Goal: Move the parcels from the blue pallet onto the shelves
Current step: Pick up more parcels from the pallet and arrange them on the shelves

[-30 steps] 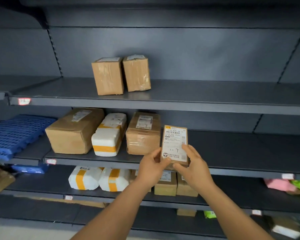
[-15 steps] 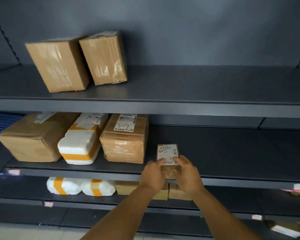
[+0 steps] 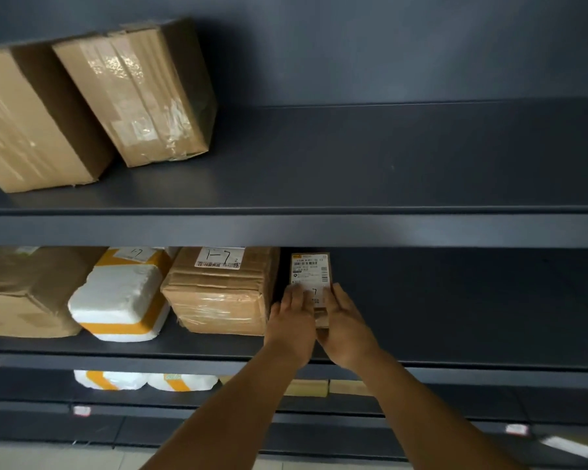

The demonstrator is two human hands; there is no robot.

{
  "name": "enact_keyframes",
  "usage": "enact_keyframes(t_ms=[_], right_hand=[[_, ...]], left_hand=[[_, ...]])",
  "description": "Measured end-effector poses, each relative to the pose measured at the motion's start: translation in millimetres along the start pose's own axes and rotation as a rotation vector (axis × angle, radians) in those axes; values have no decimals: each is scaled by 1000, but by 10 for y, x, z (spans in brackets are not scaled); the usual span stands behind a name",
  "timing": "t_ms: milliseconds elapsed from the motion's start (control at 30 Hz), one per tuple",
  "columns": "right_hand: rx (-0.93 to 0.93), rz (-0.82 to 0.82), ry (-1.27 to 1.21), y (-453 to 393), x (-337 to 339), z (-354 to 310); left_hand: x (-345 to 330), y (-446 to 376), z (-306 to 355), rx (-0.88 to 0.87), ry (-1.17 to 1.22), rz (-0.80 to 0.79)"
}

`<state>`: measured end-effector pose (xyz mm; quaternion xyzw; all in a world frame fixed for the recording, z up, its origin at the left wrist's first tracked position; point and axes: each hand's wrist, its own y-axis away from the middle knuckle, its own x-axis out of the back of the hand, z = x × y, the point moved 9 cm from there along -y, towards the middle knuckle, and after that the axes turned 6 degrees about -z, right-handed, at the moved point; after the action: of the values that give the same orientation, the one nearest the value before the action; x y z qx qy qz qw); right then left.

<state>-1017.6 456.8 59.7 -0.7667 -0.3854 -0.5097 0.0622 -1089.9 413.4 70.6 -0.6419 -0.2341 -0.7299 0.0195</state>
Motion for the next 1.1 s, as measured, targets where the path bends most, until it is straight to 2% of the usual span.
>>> enact_keyframes(t_ms=[233,567,1100], right_hand=[[-127,70,98,588,64,130],[-390,194,70,2129,-196,295],[-897,420,-102,4707,-581,1199]], left_hand=[[0,377,180,-137,-1,30],[-263,1435,759,-441,-12,21],[-785,3183,2610,-973,-88,-45]])
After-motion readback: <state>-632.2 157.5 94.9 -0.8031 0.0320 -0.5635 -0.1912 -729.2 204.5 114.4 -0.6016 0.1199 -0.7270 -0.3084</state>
